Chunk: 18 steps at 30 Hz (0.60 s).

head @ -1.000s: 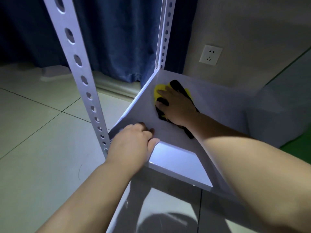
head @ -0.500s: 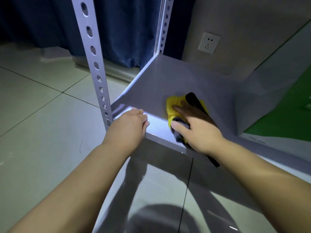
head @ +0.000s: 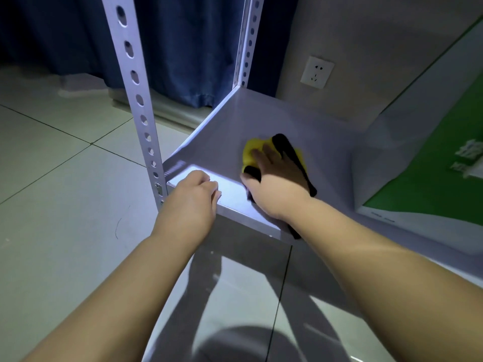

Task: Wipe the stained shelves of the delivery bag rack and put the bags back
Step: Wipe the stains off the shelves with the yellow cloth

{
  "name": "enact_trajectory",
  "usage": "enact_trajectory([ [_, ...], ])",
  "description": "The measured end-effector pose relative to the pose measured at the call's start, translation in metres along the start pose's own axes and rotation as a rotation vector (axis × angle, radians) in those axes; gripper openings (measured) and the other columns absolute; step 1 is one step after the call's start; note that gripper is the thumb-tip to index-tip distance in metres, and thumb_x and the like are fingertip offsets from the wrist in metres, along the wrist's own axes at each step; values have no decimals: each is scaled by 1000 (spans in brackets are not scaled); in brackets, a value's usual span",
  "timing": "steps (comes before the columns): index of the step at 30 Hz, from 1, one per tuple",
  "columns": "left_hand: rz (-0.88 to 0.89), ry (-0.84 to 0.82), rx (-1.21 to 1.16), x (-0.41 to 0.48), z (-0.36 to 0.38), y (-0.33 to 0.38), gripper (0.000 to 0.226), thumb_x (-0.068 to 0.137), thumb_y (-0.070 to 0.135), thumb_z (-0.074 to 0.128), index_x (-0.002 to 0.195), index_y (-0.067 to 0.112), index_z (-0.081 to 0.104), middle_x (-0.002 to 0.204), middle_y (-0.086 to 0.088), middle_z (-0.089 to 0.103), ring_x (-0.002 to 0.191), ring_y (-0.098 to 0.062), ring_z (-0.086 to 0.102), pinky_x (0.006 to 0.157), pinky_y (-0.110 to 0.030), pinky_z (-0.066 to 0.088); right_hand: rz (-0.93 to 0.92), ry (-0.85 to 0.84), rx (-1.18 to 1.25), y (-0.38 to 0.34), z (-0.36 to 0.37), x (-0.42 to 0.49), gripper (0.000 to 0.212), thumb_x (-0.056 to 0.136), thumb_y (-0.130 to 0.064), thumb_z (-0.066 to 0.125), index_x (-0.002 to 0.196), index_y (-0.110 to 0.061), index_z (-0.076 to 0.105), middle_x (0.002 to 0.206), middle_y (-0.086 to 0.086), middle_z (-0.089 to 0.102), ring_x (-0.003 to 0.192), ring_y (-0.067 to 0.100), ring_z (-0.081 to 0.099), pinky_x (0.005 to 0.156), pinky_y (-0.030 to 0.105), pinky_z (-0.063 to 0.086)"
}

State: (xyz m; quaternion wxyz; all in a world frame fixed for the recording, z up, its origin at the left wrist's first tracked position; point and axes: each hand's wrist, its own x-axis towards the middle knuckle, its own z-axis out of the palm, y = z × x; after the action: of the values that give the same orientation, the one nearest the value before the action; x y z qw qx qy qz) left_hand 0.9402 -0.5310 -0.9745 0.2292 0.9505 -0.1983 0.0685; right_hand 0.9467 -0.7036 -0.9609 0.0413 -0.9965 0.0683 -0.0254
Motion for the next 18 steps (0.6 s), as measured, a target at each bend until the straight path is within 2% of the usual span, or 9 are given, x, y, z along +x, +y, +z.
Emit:
enact_trajectory([
  [1, 0, 1, 5, 0, -1, 0, 28, 96, 26, 43, 105, 13, 65, 113, -2, 55, 94, -23, 55, 72, -28, 43, -95, 47, 48, 5, -4, -12, 37, 89, -49, 36, 116, -27, 48, 135, 0, 40, 132, 26, 24, 105, 39, 28],
  [2, 2, 1, 13, 0, -1, 1, 28, 96, 26, 44, 106, 13, 65, 113, -2, 55, 94, -22, 55, 72, -28, 43, -154, 58, 115, 11, -7, -23, 28, 87, -48, 38, 104, -28, 49, 118, -3, 48, 121, 24, 34, 95, 39, 37],
  [4, 11, -6, 31, 1, -3, 1, 27, 96, 27, 45, 107, 14, 65, 111, -1, 56, 93, -22, 56, 72, -29, 46, -186, 19, 239, 23, -11, -35, 26, 85, -49, 40, 104, -32, 45, 106, -9, 50, 111, 19, 40, 82, 37, 43],
  [6, 11, -18, 42, 5, -6, 1, 27, 95, 27, 44, 105, 14, 66, 108, -1, 56, 92, -22, 56, 69, -28, 44, -129, -7, 318, 31, -8, -27, 38, 86, -49, 43, 121, -34, 42, 123, -9, 49, 122, 19, 38, 91, 36, 42],
  [8, 4, -27, 46, 10, -9, 0, 27, 95, 27, 43, 103, 13, 66, 108, -1, 56, 93, -22, 56, 70, -28, 42, -36, 47, 316, 35, 0, -4, 51, 90, -47, 45, 137, -32, 35, 146, -6, 34, 135, 19, 31, 105, 35, 32],
  [9, 13, -32, 56, 14, -10, 0, 27, 95, 26, 43, 103, 13, 65, 108, -1, 55, 94, -22, 56, 73, -29, 43, -2, 87, 258, 37, 3, 11, 55, 91, -46, 44, 142, -27, 32, 151, -2, 29, 137, 22, 27, 109, 35, 27],
  [12, 51, -60, 73, 22, -11, 0, 22, 95, 26, 43, 95, 13, 61, 102, 1, 52, 90, -19, 49, 70, -29, 42, 97, 113, 122, 44, 8, 56, 60, 95, -46, 36, 146, -19, 22, 152, 7, 25, 139, 29, 21, 111, 39, 20],
  [15, 47, -102, 122, 26, -9, 1, 23, 96, 28, 39, 81, 17, 53, 93, 3, 48, 82, -16, 41, 64, -26, 36, 175, 51, 97, 49, 13, 89, 62, 95, -50, 30, 148, -21, 13, 156, 7, 14, 142, 30, 12, 114, 45, 14],
  [18, 38, -90, 115, 27, -6, -2, 26, 96, 27, 39, 85, 16, 59, 92, 4, 51, 85, -18, 48, 66, -28, 42, 157, 5, 101, 52, 16, 108, 63, 95, -52, 29, 149, -23, 12, 158, 4, 9, 143, 30, 10, 115, 46, 12],
])
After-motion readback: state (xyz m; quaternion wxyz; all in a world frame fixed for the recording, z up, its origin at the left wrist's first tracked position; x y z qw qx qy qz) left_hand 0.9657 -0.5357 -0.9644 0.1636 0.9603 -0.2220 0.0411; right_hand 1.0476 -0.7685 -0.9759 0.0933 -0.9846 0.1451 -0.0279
